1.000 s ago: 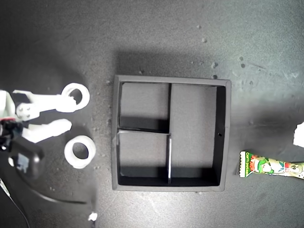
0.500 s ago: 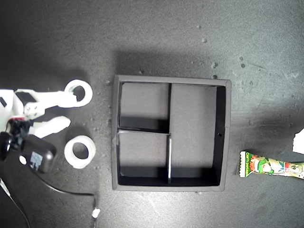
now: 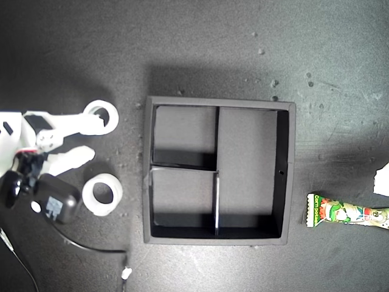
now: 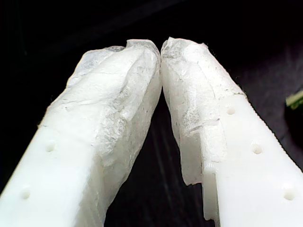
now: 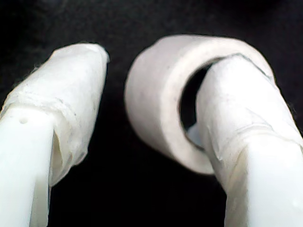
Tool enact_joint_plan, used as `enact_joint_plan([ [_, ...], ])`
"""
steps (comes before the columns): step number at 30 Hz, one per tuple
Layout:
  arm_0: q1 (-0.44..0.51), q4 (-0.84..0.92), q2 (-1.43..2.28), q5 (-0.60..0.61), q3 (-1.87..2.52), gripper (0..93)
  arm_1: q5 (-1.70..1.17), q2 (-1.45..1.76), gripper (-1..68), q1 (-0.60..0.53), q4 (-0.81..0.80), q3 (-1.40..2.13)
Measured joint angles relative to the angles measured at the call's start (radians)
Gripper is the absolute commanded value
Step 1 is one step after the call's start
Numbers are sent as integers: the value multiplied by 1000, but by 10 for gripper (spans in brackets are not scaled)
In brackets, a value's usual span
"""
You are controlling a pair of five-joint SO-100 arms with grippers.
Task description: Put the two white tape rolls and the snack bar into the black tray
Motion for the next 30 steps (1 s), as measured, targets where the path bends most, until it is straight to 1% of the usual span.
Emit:
enact_joint_plan([
  [4, -31, -21, -140, 0, -51, 162, 0, 0, -2, 0, 0, 0],
  [9, -40, -11, -293, -2, -117, 151, 0, 0, -2, -3, 0, 0],
  [11, -51, 3, -351, -18, -150, 122, 0, 0, -2, -9, 0, 0],
  [14, -77, 11, -433, -41, -190, 1, 0, 0, -2, -18, 0, 0],
  [17, -114, 11, -460, -69, -201, 1, 26, 0, -2, -14, -17, 0],
  [20, -123, 31, -434, -87, -201, 1, 101, -3, -2, 26, -72, 0],
  [25, -132, 127, -272, -101, -201, 1, 264, -3, -2, 75, -84, -28],
  [27, -132, 160, -181, -87, -201, 1, 316, -3, -2, 109, -95, -31],
  [30, -132, 196, -35, -48, -201, 1, 330, -3, -2, 192, -97, -66],
])
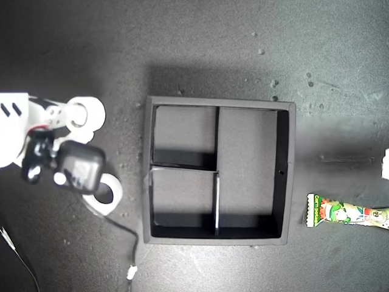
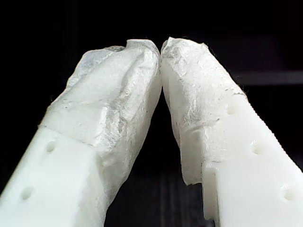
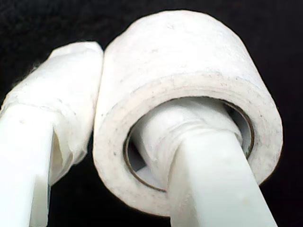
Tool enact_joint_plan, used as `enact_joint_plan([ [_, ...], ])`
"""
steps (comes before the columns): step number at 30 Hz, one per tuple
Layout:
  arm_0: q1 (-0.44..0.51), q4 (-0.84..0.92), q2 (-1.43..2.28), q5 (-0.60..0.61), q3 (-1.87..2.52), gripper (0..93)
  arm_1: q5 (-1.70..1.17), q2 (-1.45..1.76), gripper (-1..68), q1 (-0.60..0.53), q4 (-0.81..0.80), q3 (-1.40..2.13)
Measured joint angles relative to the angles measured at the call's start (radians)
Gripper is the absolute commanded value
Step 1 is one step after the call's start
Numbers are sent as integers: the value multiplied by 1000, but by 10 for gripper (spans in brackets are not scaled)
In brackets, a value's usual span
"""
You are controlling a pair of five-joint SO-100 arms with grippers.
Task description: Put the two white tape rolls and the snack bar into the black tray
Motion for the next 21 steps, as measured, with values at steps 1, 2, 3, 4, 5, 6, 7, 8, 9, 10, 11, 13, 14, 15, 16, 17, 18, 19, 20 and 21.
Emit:
enact_joint_plan([
  [1, 0, 17, 44, 14, -3, 1, 0, -2, -2, 29, 0, -23],
  [2, -5, 31, 75, 23, -11, 1, 0, -3, -2, 51, 0, -49],
  [3, -6, 46, 98, 34, -26, 1, 0, -5, -2, 58, 3, -78],
  [4, -6, 61, 109, 41, -44, 1, 0, -11, -2, 58, 11, -110],
  [5, -6, 72, 115, 49, -64, 1, 0, -25, -2, 49, 17, -146],
  [6, -6, 80, 115, 60, -91, 1, 0, -66, -3, 25, 23, -192],
  [7, -5, 84, 110, 69, -114, 1, 0, -109, -3, -3, 31, -242],
  [8, -2, 86, 97, 75, -140, 1, 0, -175, -3, -34, 44, -304],
  [9, 5, 89, 74, 81, -167, 1, 0, -261, -3, -66, 72, -379],
  [10, 12, 89, 44, 84, -193, 1, 0, -364, -3, -98, 120, -469],
  [11, 15, 89, 11, 87, -222, 1, 0, -480, -3, -121, 183, -571],
  [13, 25, 89, -60, 91, -278, 1, 0, -759, -3, -166, 362, -816],
  [14, 29, 92, -92, 91, -302, 1, 0, -920, -3, -192, 479, -960],
  [15, 34, 94, -118, 91, -322, 1, 0, -1039, -3, -212, 586, -1077],
  [16, 40, 94, -144, 91, -344, 1, 0, -1127, -3, -241, 690, -1178],
  [17, 48, 94, -172, 91, -365, 1, 0, -1184, -3, -278, 779, -1236],
  [18, 54, 95, -199, 91, -390, 1, 2, -1207, -3, -318, 833, -1258],
  [19, 61, 100, -229, 91, -416, 1, 18, -1213, -3, -357, 856, -1258],
  [20, 71, 110, -259, 91, -445, 1, 63, -1203, -2, -411, 867, -1226],
  [21, 80, 124, -296, 91, -480, 1, 123, -1212, -2, -460, 870, -1164],
])
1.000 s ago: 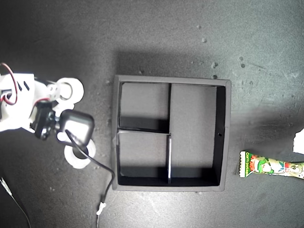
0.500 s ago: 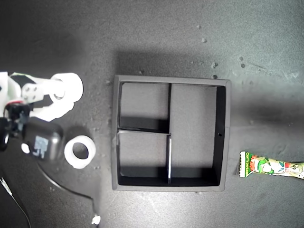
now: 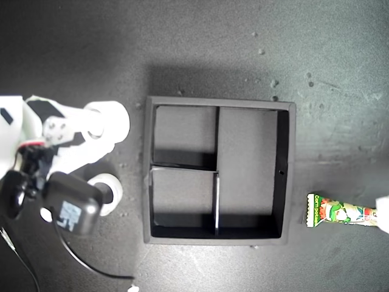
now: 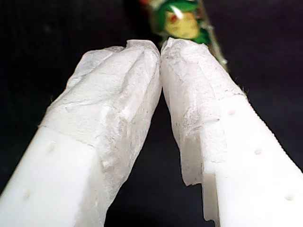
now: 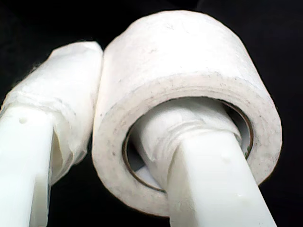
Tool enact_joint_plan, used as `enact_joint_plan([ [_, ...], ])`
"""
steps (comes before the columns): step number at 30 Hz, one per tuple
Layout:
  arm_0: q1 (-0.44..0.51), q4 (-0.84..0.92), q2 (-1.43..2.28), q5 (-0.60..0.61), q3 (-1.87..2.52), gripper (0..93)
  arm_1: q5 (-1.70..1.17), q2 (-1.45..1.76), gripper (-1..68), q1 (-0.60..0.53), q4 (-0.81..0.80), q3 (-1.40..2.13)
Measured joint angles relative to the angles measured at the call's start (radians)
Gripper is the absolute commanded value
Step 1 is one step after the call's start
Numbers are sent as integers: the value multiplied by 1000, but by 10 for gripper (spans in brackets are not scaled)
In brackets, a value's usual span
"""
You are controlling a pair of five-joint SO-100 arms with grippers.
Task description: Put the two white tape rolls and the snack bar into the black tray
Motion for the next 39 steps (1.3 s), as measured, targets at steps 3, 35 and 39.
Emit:
enact_joint_plan([
  [3, 25, 52, -109, 0, -110, 1, 186, -29, -1, -130, -71, 176],
  [35, 77, 123, -290, -9, -256, 1, 494, -150, 66, -190, -1149, 991],
  [39, 75, 123, -290, -3, -258, 1, 494, -150, -1, -190, -1224, 1058],
])
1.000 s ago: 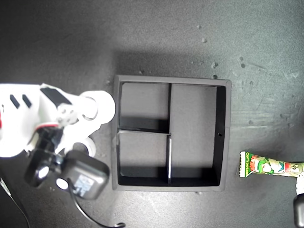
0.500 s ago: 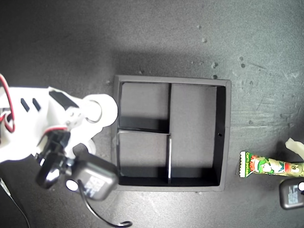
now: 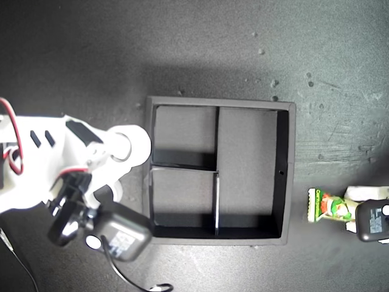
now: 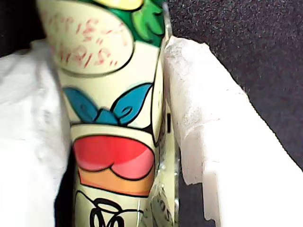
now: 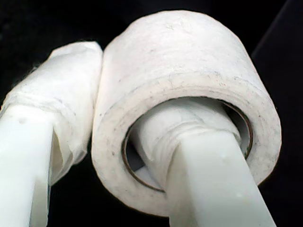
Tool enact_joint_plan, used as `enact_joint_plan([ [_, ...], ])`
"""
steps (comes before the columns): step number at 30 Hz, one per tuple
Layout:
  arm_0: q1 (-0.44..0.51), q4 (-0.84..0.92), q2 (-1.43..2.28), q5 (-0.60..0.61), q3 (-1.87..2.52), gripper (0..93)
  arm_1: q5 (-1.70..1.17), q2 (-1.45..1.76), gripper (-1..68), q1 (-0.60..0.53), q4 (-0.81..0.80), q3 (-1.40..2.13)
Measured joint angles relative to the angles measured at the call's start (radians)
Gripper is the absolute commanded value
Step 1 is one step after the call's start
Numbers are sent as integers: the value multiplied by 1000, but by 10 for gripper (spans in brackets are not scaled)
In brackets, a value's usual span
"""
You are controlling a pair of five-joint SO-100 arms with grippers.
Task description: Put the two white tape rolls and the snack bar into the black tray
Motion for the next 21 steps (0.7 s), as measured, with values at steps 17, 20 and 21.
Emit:
enact_joint_plan([
  [17, 15, 0, 0, 15, -18, 1, 2, 227, -3, 75, 52, 12],
  [20, 17, 0, 0, 15, -18, 1, 2, 258, -3, 156, 252, -135],
  [21, 17, 0, 0, 15, -18, 1, 3, 261, -3, 189, 324, -198],
])
